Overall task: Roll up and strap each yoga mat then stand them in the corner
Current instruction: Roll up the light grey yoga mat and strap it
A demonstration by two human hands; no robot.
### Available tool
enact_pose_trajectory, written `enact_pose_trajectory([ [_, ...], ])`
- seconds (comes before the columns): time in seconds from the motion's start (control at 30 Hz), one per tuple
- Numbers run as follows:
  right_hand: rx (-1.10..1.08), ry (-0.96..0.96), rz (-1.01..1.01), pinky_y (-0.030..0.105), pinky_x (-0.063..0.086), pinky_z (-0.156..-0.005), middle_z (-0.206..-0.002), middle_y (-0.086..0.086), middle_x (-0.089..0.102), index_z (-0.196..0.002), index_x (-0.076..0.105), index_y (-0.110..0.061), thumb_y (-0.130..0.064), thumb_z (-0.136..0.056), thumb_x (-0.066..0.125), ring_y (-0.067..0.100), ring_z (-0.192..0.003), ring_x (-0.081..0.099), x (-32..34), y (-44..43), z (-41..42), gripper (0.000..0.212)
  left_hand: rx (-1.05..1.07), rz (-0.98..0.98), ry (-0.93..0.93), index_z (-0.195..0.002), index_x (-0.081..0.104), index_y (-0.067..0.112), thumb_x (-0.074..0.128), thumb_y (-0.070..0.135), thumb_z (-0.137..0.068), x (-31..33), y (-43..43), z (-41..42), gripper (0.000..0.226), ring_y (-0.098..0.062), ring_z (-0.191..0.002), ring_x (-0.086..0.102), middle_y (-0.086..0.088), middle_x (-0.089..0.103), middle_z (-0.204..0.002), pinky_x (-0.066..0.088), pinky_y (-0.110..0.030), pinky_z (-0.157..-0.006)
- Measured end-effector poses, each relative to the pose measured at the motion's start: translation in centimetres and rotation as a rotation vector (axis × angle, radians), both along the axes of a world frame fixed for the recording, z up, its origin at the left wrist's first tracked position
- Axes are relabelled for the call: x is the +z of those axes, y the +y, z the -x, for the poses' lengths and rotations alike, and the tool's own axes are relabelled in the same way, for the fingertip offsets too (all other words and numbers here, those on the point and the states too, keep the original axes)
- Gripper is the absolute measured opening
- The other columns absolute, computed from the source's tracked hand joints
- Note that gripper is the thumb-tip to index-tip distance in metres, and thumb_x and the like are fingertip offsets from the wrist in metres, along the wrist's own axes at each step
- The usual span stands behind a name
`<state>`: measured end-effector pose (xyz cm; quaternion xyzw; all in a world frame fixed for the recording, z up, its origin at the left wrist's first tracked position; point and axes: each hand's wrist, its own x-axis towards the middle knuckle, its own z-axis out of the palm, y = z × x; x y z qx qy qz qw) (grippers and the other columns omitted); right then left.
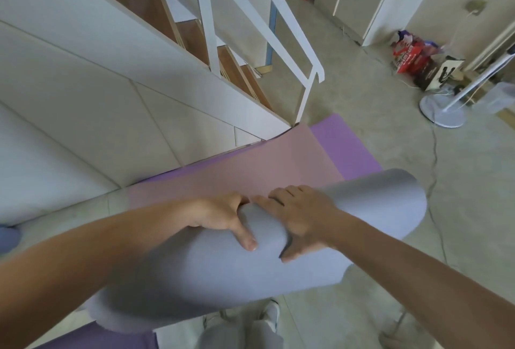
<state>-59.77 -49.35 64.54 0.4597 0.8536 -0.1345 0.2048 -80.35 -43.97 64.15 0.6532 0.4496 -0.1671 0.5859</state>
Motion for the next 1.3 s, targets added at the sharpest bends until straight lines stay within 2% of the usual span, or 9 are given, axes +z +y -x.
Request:
enact_pose_trajectory([
  [0.1, -0.077, 0.058, 0.141, 0.039, 0.05, -0.085, -0.115, -0.01, 0.057, -0.14, 0.024, -0.044, -0.066, -0.054, 0.076, 0.018, -0.1, 0.059, 1.6, 1.8, -0.1, 0.103, -0.122, -0.072, 0.033, -0.137, 0.044, 0.029, 0.091, 0.044, -0.06, 1.4, -0.1, -0.3, 0.092, -0.01, -0.116, 0.058, 0.011, 0.058, -0.132, 0.047, -0.035, -0.103],
  [0.3, -0.414, 0.253, 0.454, 0.036, 0.05, -0.089, -0.109, -0.023, 0.061, -0.124, 0.042, -0.053, -0.057, -0.047, 0.086, 0.012, -0.101, 0.06, 2.9, 3.9, -1.0, 0.089, -0.506, -0.882, 0.322, -0.147, 0.015, 0.024, 0.083, 0.063, -0.049, 1.5, -1.9, -1.5, 0.125, -0.025, -0.095, 0.059, 0.002, 0.05, -0.111, 0.049, -0.035, -0.08],
  [0.43, -0.235, 0.054, 0.244, 0.038, 0.04, -0.104, -0.148, -0.013, 0.038, -0.151, 0.004, -0.043, -0.066, -0.051, 0.083, 0.019, -0.13, 0.045, 2.6, 2.5, -1.0, 0.13, -0.202, -0.474, 0.197, -0.115, 0.047, 0.028, 0.089, 0.049, -0.044, 0.5, 0.6, -0.2, 0.085, -0.017, -0.09, 0.064, 0.008, 0.063, -0.103, 0.057, -0.037, -0.079],
  [0.57, -0.032, -0.017, 0.043, 0.04, 0.043, -0.096, -0.137, -0.005, 0.043, -0.149, 0.007, -0.036, -0.067, -0.055, 0.077, 0.021, -0.117, 0.047, 1.9, 1.6, -0.5, 0.121, -0.079, -0.027, 0.047, -0.117, 0.057, 0.025, 0.094, 0.034, -0.05, 1.4, 2.0, 1.1, 0.077, -0.013, -0.099, 0.069, 0.007, 0.07, -0.11, 0.057, -0.04, -0.091],
  [0.7, -0.245, 0.127, 0.254, 0.037, 0.05, -0.085, -0.11, -0.016, 0.06, -0.13, 0.033, -0.05, -0.062, -0.046, 0.081, 0.015, -0.097, 0.059, 2.9, 3.4, -1.2, 0.098, -0.291, -0.277, 0.15, -0.152, 0.02, 0.03, 0.088, 0.062, -0.047, 3.0, 1.2, 0.4, 0.129, -0.014, -0.13, 0.047, 0.014, 0.04, -0.148, 0.04, -0.038, -0.109],
  [0.83, -0.479, 0.261, 0.458, 0.04, 0.051, -0.09, -0.116, -0.02, 0.058, -0.127, 0.033, -0.057, -0.055, -0.045, 0.087, 0.014, -0.104, 0.058, 3.7, 3.9, -1.9, 0.099, -0.559, -0.897, 0.313, -0.15, 0.011, 0.026, 0.079, 0.07, -0.048, 2.4, -1.2, -0.7, 0.131, -0.022, -0.107, 0.053, 0.004, 0.047, -0.127, 0.046, -0.039, -0.093],
  [1.0, -0.249, 0.112, 0.238, 0.039, 0.038, -0.106, -0.152, -0.009, 0.027, -0.152, -0.006, -0.041, -0.064, -0.054, 0.084, 0.02, -0.133, 0.039, 3.3, 1.7, -1.1, 0.135, -0.37, -0.648, 0.266, -0.122, 0.043, 0.037, 0.082, 0.067, -0.043, 2.4, 1.1, 0.0, 0.093, -0.015, -0.094, 0.061, 0.016, 0.06, -0.107, 0.05, -0.034, -0.083],
  [1.13, -0.103, 0.042, 0.005, 0.04, 0.039, -0.102, -0.142, -0.002, 0.038, -0.151, 0.0, -0.034, -0.07, -0.057, 0.075, 0.022, -0.122, 0.044, 2.1, 1.4, -0.5, 0.126, -0.213, -0.279, 0.156, -0.113, 0.053, 0.04, 0.091, 0.056, -0.045, 3.5, 2.8, 0.5, 0.079, -0.007, -0.098, 0.062, 0.018, 0.063, -0.11, 0.054, -0.035, -0.089],
  [1.3, -0.343, 0.196, 0.185, 0.034, 0.049, -0.087, -0.117, -0.017, 0.059, -0.134, 0.036, -0.045, -0.062, -0.047, 0.082, 0.014, -0.102, 0.06, 3.9, 4.0, -1.3, 0.101, -0.52, -0.697, 0.34, -0.153, 0.0, 0.034, 0.082, 0.073, -0.043, 4.4, 1.2, -0.2, 0.143, -0.021, -0.129, 0.046, 0.006, 0.04, -0.146, 0.034, -0.045, -0.111],
])
